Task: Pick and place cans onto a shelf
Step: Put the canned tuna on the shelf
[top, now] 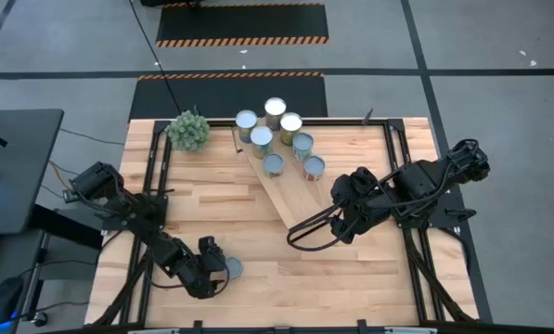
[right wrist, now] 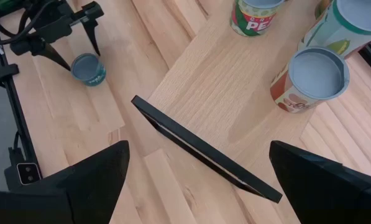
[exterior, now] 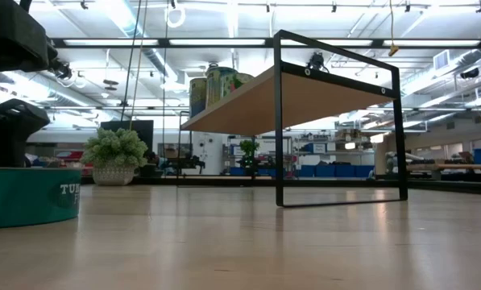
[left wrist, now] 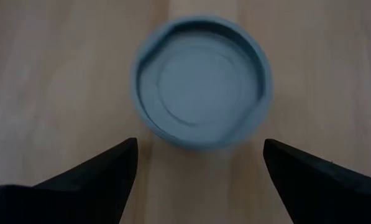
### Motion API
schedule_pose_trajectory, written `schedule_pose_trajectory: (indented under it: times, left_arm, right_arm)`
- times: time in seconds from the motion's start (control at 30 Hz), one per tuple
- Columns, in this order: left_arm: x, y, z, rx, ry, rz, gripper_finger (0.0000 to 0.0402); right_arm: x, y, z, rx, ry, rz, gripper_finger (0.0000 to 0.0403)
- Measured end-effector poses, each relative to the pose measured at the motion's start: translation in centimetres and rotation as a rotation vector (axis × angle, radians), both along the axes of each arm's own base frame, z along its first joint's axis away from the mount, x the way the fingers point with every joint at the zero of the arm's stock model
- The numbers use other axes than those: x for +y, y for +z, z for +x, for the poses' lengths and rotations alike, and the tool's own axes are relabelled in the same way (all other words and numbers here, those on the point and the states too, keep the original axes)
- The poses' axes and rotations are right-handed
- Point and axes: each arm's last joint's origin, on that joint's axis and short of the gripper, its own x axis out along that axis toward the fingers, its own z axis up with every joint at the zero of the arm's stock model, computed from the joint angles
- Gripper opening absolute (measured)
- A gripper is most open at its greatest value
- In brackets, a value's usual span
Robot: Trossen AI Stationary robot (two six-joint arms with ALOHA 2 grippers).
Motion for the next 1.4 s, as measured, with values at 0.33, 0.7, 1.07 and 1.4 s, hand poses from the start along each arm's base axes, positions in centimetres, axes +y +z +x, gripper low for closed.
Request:
schedule_pose_trajectory:
  times: [0.33, 0.7, 1.07, 1.4]
  left_arm:
    - [-0.6, -1.0, 0.9, -0.106, 0.03, 0.042, 0.0352]
    - [-1.2, -2.1, 1.7, -0.184, 0.064, 0.045, 0.035]
    - [-1.3, -1.7, 2.0, -0.215, 0.073, 0.007, 0.0289]
    - [-0.2, -0.6, 2.7, -0.234, 0.09, 0.025, 0.0294]
  right_arm:
    - [0.0, 0.0, 0.0, -0.001, -0.002, 0.001, 0.0395]
    - [0.0, 0.0, 0.0, -0.006, -0.033, 0.021, 0.0395]
    - [-0.1, 0.0, 0.0, -0.006, -0.039, 0.024, 0.0395]
    - [-0.1, -0.1, 0.0, -0.005, -0.048, 0.026, 0.0395]
